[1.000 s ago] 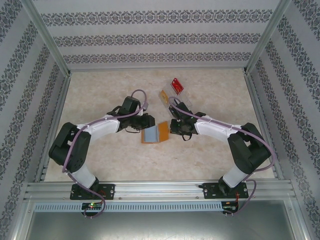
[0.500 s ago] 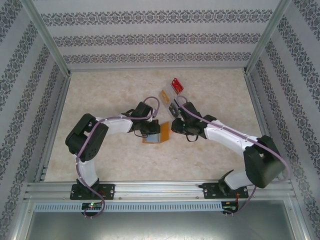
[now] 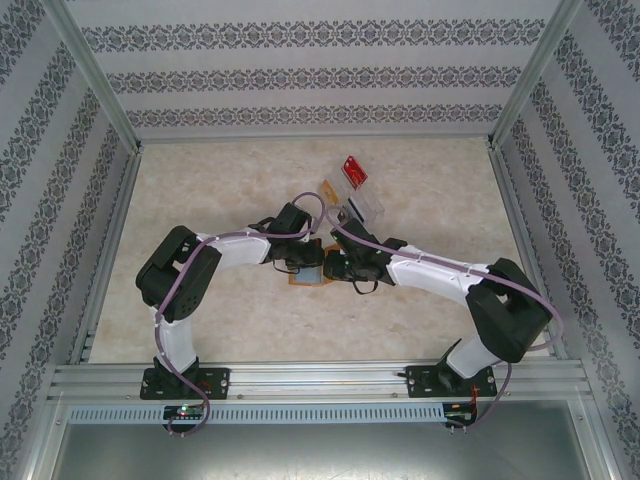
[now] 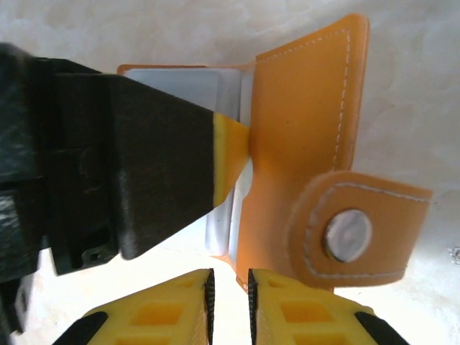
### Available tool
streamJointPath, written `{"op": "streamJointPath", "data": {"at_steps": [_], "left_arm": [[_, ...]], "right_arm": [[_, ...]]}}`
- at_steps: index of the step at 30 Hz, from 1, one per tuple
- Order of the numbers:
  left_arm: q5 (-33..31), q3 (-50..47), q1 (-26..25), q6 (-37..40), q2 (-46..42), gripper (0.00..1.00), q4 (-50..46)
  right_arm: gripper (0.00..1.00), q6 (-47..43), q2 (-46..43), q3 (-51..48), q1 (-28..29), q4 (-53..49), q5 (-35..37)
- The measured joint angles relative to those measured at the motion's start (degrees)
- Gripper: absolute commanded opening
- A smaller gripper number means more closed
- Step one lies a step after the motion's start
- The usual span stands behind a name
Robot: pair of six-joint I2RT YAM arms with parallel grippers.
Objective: Take the credit cards out of the card holder
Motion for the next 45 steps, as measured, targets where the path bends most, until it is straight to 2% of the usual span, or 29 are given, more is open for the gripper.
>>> {"op": "streamJointPath", "data": {"at_steps": [4,7,11,17,23,30,37,45], "left_arm": [[-0.5,0.1,0.0,-0.2,-0.5,0.18,-1.0],[-1.6,0.0,0.2,-0.9,-2.8,0.34,-2.8],[-2.9,-0.4,1.3,-2.4,-7.8,0.43,-4.6],[-5.5,-0.6,2.8,-4.2,-10.0,0.49,-8.6],[-7.5,-2.3,2.8,-6.9,-10.4,0.49,-12.5],[-7.0,-2.6,2.8,-8.2,-11.8,0.43,-12.8],[-5.1,-2.5,2.8,-9.2,-12.1,0.43,-12.7],[-4.5,-1.9,2.8,-10.1,-8.5,0.45,-12.7]], "right_arm": [[0.24,0.8,1.1,-0.1,-0.6,0.1,0.9],[0.27,0.8,1.9,-0.5,-1.2,0.1,1.4],[0.29,0.7,3.1,-0.7,-1.9,0.4,1.7],[0.32,0.3,5.7,-0.9,-2.6,0.9,1.6],[0.34,-1.0,6.4,-0.9,-3.1,0.9,1.4],[0.34,-2.3,6.8,-0.9,-3.4,0.9,1.0],[0.34,-2.5,7.3,-0.9,-3.6,0.9,0.4],[0.34,-2.6,7.8,-0.4,-4.0,0.7,-0.2]]}}
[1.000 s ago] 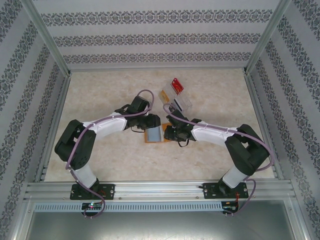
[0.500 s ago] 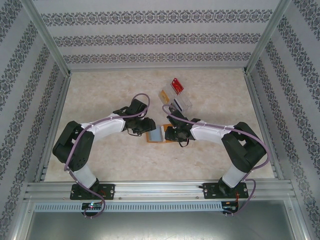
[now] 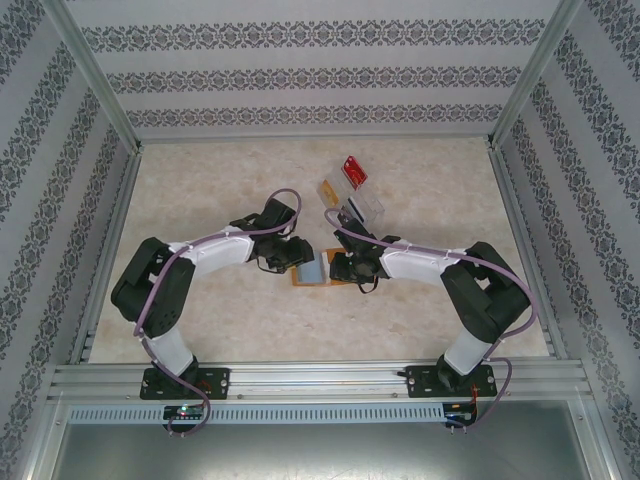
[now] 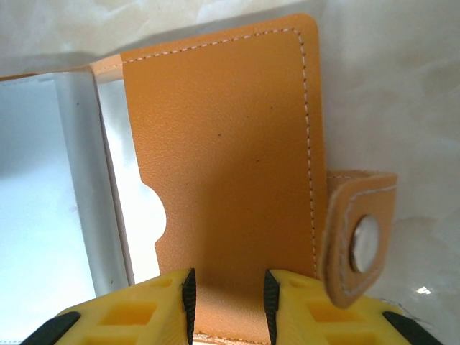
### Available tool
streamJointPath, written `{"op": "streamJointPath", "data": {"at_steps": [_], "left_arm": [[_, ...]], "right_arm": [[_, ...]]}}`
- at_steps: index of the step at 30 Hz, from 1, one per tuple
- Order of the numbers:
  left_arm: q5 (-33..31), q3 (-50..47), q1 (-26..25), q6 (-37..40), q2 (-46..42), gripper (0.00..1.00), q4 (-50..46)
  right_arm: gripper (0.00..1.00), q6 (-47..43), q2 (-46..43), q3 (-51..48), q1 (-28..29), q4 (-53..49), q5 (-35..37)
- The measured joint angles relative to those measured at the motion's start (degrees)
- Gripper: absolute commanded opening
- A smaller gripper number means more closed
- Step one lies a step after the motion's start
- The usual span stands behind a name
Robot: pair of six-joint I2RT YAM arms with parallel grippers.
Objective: Take the credit cards out of the card holder
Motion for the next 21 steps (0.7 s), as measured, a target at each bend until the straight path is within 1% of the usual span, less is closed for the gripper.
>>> {"op": "streamJointPath", "data": {"at_steps": [3,14,21], "left_arm": [[0.1,0.0,0.0,-0.3,1.3,0.44,0.1],[1.9,2.1,0.0,-0.9,3.4,0.47,0.3],[5.7,2.4,0.1,-0.9,4.0,0.46,1.5]], "right_arm": [[0.31,-0.1,0.1,0.1,-0.2,0.0,-0.4],[0.31,-0.1,0.7,0.6,-0.6,-0.7,-1.0],[0.31,-0.1,0.9,0.7,-0.6,-0.7,-1.1]]}}
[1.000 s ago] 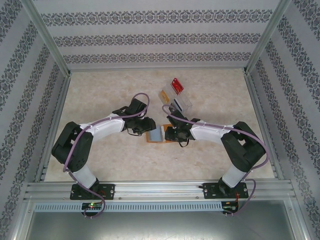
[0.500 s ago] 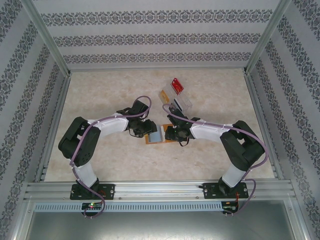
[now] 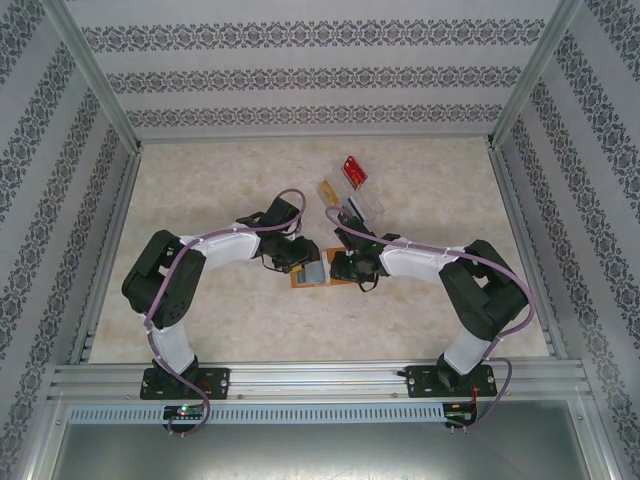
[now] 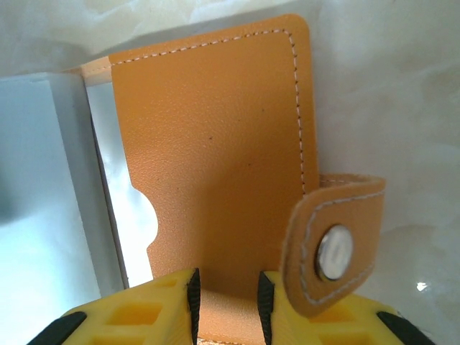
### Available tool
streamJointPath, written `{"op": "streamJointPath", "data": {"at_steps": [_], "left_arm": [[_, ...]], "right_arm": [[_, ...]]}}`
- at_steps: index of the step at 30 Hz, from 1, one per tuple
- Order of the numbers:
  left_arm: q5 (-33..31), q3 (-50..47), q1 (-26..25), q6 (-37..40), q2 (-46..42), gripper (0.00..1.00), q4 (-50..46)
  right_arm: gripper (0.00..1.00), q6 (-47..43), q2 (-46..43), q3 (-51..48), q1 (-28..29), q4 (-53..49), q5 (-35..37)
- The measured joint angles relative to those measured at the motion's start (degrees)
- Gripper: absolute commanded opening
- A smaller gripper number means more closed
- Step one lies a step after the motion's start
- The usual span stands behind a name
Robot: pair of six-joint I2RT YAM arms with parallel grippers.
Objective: Take the credit cards out of the card holder
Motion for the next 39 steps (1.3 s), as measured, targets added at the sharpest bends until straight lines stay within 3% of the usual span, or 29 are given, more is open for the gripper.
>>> {"op": "streamJointPath", "data": {"at_steps": [5,14,20,29,39], "left_arm": [[2.6,0.7,0.0,0.3,0.5,0.4,0.7],[5.4,2.2,0.0,0.5,1.1,0.4,2.0],[7.2,4.1,0.0,1.6,2.8,0.3,1.2],[10.8,7.5,-0.1,3.4,3.0,0.49,2.0],[13.1,7.9,-1.3,2.8,8.8,0.46,5.5]], "right_arm": [[0.31,0.0,0.0,0.0,-0.5,0.0,-0.9],[0.31,0.0,-1.3,-1.8,-1.5,2.4,-3.4],[0.32,0.5,-2.3,-3.4,-2.6,5.2,-5.6],[0.39,1.7,-15.0,-9.3,-3.8,6.3,-4.4],[0.34,2.0,-21.7,-13.4,-4.4,6.5,-2.9]]}}
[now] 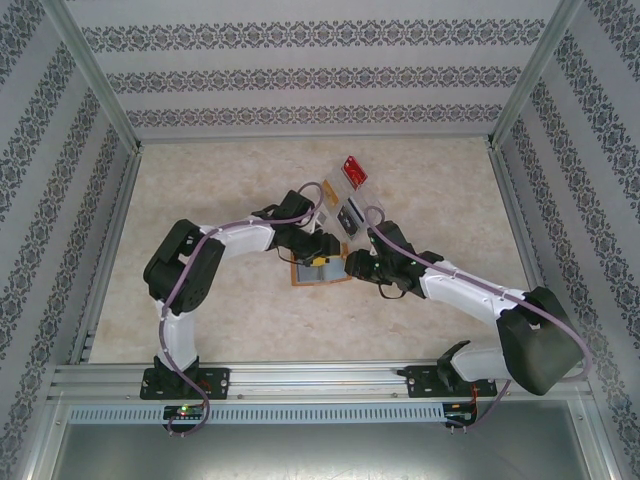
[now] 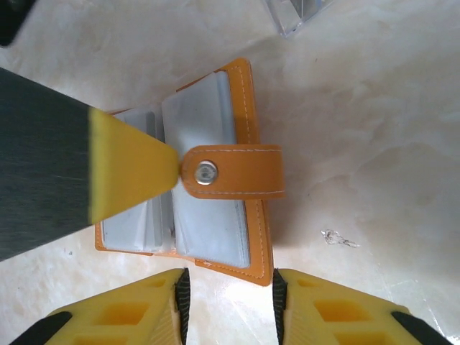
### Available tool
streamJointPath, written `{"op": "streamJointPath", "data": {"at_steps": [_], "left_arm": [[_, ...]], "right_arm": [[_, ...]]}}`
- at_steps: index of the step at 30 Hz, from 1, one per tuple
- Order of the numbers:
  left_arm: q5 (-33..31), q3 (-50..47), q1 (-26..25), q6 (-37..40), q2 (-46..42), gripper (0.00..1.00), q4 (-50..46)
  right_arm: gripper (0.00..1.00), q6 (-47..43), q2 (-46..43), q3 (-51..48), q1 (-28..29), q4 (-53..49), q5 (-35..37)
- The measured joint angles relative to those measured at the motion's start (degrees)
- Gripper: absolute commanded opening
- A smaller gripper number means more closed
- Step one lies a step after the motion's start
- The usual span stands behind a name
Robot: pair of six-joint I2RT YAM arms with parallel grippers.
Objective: Take the credit cards out of the card holder
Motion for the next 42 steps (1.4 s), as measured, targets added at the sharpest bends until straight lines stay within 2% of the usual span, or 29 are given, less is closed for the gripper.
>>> {"op": "streamJointPath", "data": {"at_steps": [8,13,19,23,30,42], "left_arm": [[-2.3,-0.4,0.4,0.0,-1.4,0.45,0.0],[-5.0,-4.8,3.1,0.3,-9.5,0.5,-0.7],[-7.8,-10.8,7.2,-0.2,-16.1,0.52,-0.9],[-7.6,-14.4,7.5,-1.4,-15.4,0.51,-0.7],[-5.4,-15.3,7.5,-3.0,-13.5,0.43,1.0],[-4.5,-14.1,7.5,-3.0,-10.6,0.44,1.2]], "right_arm": [[0.29,-0.1,1.9,1.0,3.7,0.4,0.2],[0.29,-0.5,7.3,5.4,7.8,0.2,1.9],[0.31,-0.6,15.2,11.6,9.5,0.2,3.0],[0.32,-1.0,20.2,14.9,9.5,0.2,3.0],[0.28,-1.0,23.8,15.5,9.8,-0.3,3.0],[0.26,-0.9,25.0,15.7,9.7,0.0,3.0]]}}
